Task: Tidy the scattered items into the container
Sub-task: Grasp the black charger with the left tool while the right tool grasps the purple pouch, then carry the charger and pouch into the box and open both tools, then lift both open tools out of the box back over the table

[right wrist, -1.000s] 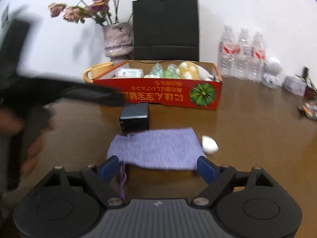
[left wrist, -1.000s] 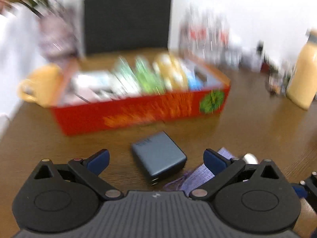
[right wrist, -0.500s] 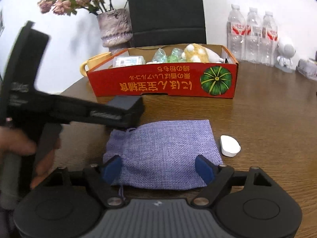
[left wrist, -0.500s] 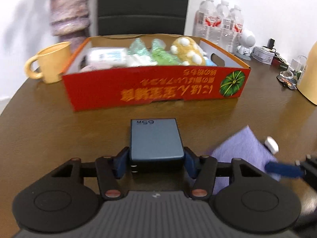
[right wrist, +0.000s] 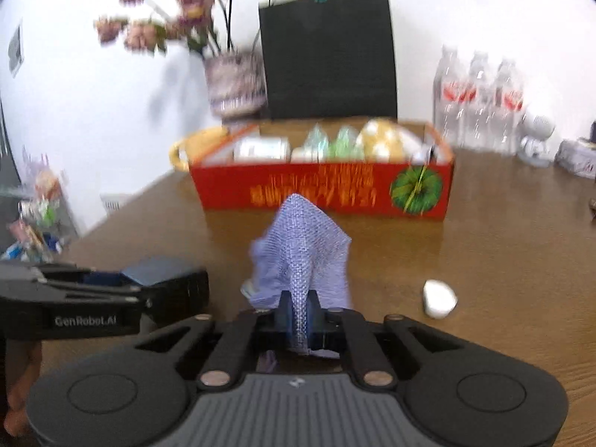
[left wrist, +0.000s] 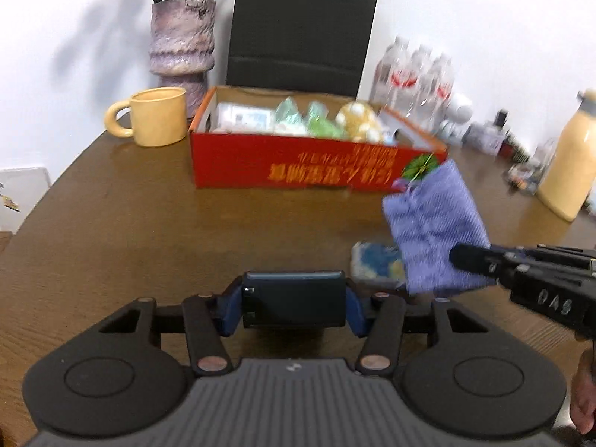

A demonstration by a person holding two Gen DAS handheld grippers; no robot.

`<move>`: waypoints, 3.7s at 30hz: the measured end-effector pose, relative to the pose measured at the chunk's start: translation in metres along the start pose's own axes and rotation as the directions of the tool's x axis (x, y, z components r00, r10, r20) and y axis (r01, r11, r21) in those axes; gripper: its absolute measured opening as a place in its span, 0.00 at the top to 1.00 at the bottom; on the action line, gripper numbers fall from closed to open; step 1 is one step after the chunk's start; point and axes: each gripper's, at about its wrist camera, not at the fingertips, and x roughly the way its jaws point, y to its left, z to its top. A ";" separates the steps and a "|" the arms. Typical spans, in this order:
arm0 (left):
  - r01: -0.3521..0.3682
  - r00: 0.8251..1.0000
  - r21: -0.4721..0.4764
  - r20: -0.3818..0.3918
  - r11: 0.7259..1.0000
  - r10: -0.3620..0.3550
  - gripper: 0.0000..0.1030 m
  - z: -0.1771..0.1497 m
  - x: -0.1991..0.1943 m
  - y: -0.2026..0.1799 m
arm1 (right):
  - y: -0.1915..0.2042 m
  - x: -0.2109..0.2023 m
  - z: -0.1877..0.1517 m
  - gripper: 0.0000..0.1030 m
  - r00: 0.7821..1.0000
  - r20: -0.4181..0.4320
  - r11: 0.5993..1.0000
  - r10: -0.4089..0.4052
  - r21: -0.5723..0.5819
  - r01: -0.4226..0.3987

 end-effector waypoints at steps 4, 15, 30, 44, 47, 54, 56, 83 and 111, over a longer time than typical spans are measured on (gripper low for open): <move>0.014 0.999 -0.012 0.041 1.000 -0.013 0.47 0.013 -0.005 0.001 | -0.013 -0.021 0.029 0.95 0.997 0.081 0.999 0.009 0.035 -0.012; 0.075 0.985 -0.013 0.159 0.997 -0.072 0.47 0.116 0.015 0.000 | -0.051 0.016 0.125 0.95 0.994 0.112 0.999 -0.010 0.036 0.006; -0.003 0.998 -0.108 -0.055 0.994 -0.003 0.47 0.176 0.187 0.007 | -0.091 0.194 0.171 0.83 0.961 -0.276 0.998 -0.022 0.048 0.037; -0.031 0.994 -0.044 -0.107 0.999 0.026 0.28 0.180 0.163 0.010 | -0.099 0.171 0.177 0.25 0.924 -0.381 0.992 0.032 0.127 0.018; -0.030 0.991 -0.046 -0.134 0.998 0.023 0.23 0.183 0.152 0.009 | -0.093 0.161 0.181 0.25 0.919 -0.395 0.994 0.021 0.111 0.024; -0.074 0.977 0.033 -0.197 0.997 0.079 0.02 0.189 0.116 -0.002 | -0.080 0.132 0.191 0.25 0.906 -0.422 0.996 0.029 0.094 0.011; -0.081 0.973 0.034 -0.212 0.996 0.087 0.02 0.186 0.107 -0.003 | -0.074 0.123 0.190 0.25 0.902 -0.430 0.996 0.040 0.092 0.000; -0.066 0.987 -0.008 -0.149 0.998 0.064 0.02 0.097 -0.015 -0.016 | -0.044 0.012 0.102 0.25 0.921 -0.390 0.998 0.006 0.062 0.020; -0.181 0.983 0.060 0.021 0.982 0.180 0.00 -0.075 -0.023 -0.039 | -0.030 -0.043 -0.072 0.16 0.970 -0.121 0.976 -0.209 0.041 0.215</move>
